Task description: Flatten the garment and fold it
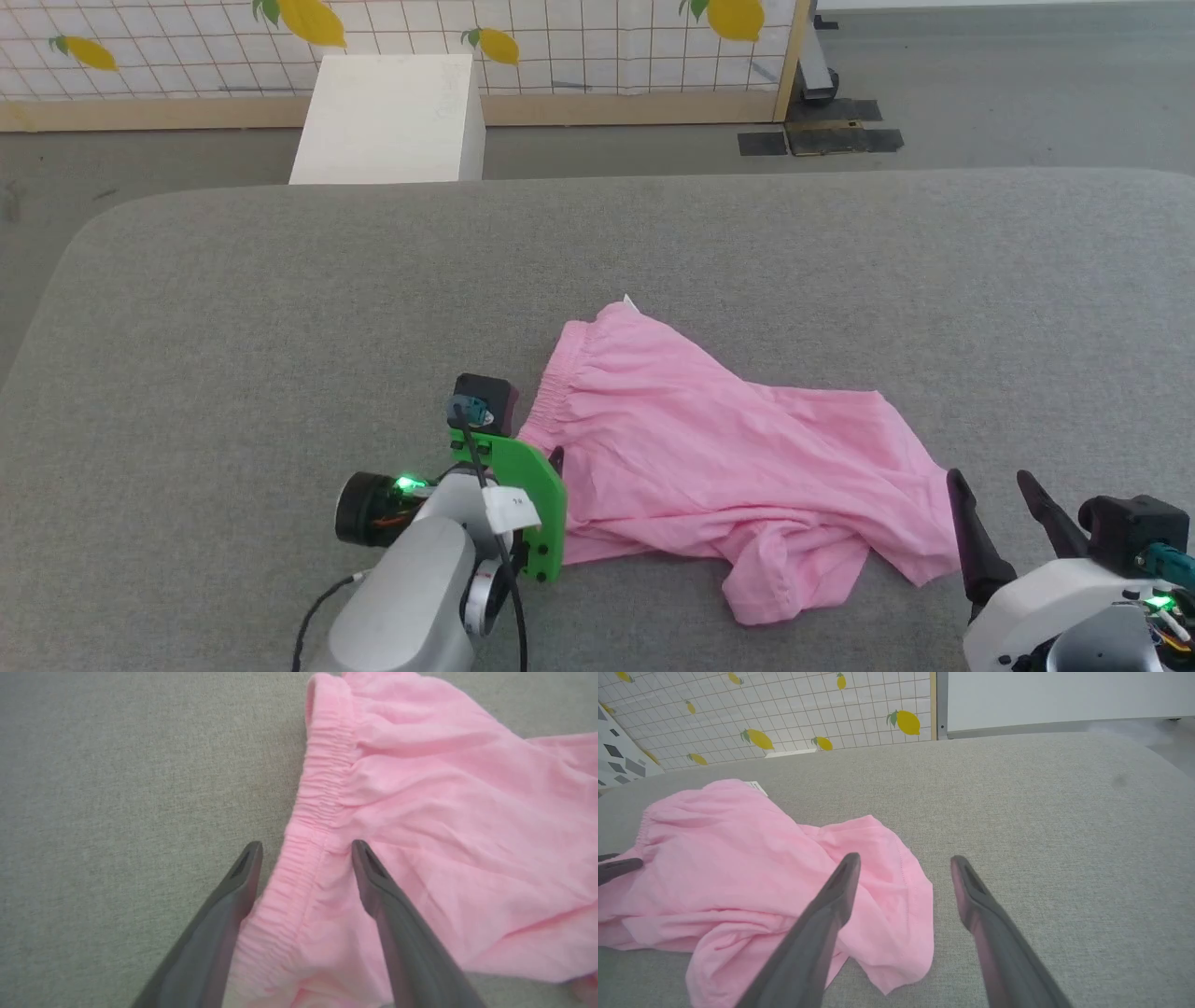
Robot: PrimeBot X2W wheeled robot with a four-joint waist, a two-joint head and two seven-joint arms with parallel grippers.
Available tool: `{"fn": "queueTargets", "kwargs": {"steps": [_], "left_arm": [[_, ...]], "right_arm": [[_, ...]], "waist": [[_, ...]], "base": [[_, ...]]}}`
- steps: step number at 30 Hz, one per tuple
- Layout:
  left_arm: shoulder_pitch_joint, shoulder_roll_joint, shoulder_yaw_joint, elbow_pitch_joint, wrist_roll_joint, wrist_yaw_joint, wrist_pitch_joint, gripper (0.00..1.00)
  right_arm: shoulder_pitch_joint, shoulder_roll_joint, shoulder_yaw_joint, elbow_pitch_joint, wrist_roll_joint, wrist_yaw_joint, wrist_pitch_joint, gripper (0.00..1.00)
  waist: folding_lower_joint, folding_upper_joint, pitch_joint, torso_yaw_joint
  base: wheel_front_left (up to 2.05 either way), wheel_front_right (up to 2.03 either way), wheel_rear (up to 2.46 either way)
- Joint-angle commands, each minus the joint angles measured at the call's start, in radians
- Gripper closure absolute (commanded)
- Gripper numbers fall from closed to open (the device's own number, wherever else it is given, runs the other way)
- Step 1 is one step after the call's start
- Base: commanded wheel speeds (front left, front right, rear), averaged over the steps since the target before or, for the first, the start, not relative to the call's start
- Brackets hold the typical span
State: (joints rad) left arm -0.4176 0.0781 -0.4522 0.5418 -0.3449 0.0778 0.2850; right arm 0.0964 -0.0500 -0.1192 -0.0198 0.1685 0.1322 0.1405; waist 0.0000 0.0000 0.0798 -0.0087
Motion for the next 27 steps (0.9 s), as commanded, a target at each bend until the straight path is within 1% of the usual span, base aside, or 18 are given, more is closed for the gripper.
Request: {"fn": "queueTargets", "kwargs": {"steps": [1,2,3,5,6,10,14,16,18,21,23,26,27], "left_arm": [[-0.004,0.017,-0.008,-0.011,0.005,0.004,0.037,0.00],[0.001,0.022,-0.012,-0.021,0.003,0.004,0.060,0.00],[0.006,0.026,-0.014,-0.036,0.001,0.006,0.081,0.16],[0.017,0.035,-0.023,-0.063,0.000,0.006,0.116,0.67],[0.022,0.037,-0.025,-0.076,-0.004,0.003,0.128,1.00],[0.046,0.050,-0.038,-0.136,-0.014,-0.012,0.160,1.00],[0.099,0.079,-0.033,-0.223,-0.023,-0.004,0.163,1.00],[0.152,0.104,-0.028,-0.283,-0.034,0.003,0.179,1.00],[0.220,0.137,-0.020,-0.349,-0.047,0.016,0.214,1.00],[0.337,0.194,0.001,-0.453,-0.071,0.050,0.276,1.00],[0.408,0.217,0.018,-0.516,-0.091,0.075,0.306,1.00],[0.486,0.238,0.032,-0.577,-0.115,0.098,0.331,1.00],[0.500,0.237,0.038,-0.595,-0.118,0.105,0.322,0.78]], "right_arm": [[-0.002,0.000,-0.001,0.001,0.001,-0.002,-0.004,0.00],[-0.001,0.000,-0.002,-0.001,0.001,-0.002,-0.003,0.00],[-0.002,0.000,-0.002,-0.003,0.001,-0.002,-0.002,0.00],[-0.003,0.000,-0.003,-0.006,0.001,-0.002,0.000,0.00],[-0.004,0.000,-0.003,-0.006,0.000,-0.002,0.000,0.00],[-0.010,0.000,0.000,-0.006,0.002,-0.002,0.000,0.00],[-0.011,0.000,0.000,-0.010,0.003,-0.002,0.000,0.00],[-0.010,0.000,-0.005,-0.010,0.002,-0.002,0.001,0.00],[-0.008,0.000,-0.011,-0.009,0.000,-0.002,0.001,0.00],[-0.006,0.000,-0.016,-0.010,0.000,-0.002,0.001,0.00],[-0.009,0.000,-0.017,-0.009,0.002,-0.002,0.000,0.00],[-0.010,0.000,-0.016,-0.011,0.005,-0.002,0.000,0.00],[-0.009,0.000,-0.015,-0.013,0.005,-0.002,0.001,0.00]], "waist": [[0.0000,0.0000,0.000,0.002],[0.0000,0.0000,0.001,0.003],[0.0000,0.0000,0.002,0.005],[0.0000,0.0000,0.005,0.008],[0.0000,0.0000,0.006,0.010],[0.0000,0.0000,0.010,0.015],[0.0000,0.0000,0.010,0.016],[0.0000,0.0000,0.010,0.018],[0.0000,0.0000,0.010,0.022],[0.0000,0.0000,0.014,0.027],[0.0000,0.0000,0.016,0.031],[0.0000,0.0000,0.020,0.039],[0.0000,0.0000,0.022,0.043]], "base": [[0.00,0.00,0.00],[0.00,0.00,0.00],[0.00,0.00,0.00],[0.00,0.00,0.00],[0.00,0.00,0.00],[0.00,0.00,0.00],[0.00,0.00,0.00],[0.00,0.00,0.00],[0.00,0.00,0.00],[0.00,0.00,0.00],[0.00,0.00,0.00],[0.00,0.00,0.00],[0.00,0.00,0.00]]}}
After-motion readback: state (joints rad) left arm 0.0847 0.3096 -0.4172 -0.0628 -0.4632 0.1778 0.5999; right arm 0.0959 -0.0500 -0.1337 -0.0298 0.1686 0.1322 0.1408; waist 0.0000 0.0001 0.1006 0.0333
